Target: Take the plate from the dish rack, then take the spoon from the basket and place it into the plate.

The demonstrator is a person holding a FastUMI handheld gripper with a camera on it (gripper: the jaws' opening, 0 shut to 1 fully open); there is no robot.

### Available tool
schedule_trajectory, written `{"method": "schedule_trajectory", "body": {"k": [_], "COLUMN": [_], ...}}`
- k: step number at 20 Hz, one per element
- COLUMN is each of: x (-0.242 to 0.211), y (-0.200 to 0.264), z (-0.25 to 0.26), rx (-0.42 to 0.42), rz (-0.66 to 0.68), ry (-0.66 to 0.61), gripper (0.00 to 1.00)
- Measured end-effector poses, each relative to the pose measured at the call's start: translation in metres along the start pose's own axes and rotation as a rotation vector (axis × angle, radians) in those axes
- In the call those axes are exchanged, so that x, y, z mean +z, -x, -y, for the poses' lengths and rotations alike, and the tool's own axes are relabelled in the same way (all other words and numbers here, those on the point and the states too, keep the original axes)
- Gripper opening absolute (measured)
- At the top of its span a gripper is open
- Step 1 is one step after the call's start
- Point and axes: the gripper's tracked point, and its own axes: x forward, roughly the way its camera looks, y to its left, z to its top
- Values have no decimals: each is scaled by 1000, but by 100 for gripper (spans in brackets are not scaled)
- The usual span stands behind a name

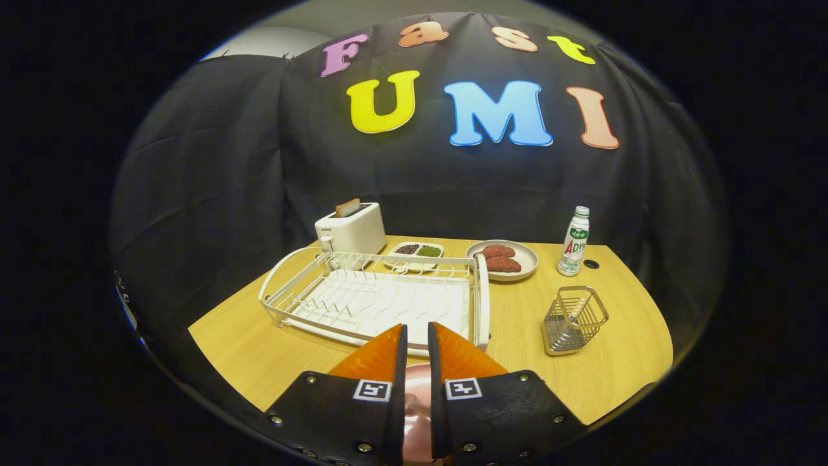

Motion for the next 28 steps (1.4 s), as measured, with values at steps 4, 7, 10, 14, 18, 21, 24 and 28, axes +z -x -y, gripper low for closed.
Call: {"method": "schedule_trajectory", "body": {"k": [4, 7, 10, 14, 18, 21, 24, 28], "x": [40, 78, 110, 129, 134, 135, 138, 129], "y": [24, 46, 68, 89, 110, 120, 126, 121], "z": [33, 64, 90, 129, 151, 164, 177, 201], "rx": [-59, -123, -160, -253, -274, -281, -281, -285], "rz": [93, 180, 260, 323, 356, 365, 380, 364], "ry": [33, 37, 34, 30, 0, 24, 19, 37], "gripper": [16, 16, 44, 97, 96, 96, 96, 97]}}
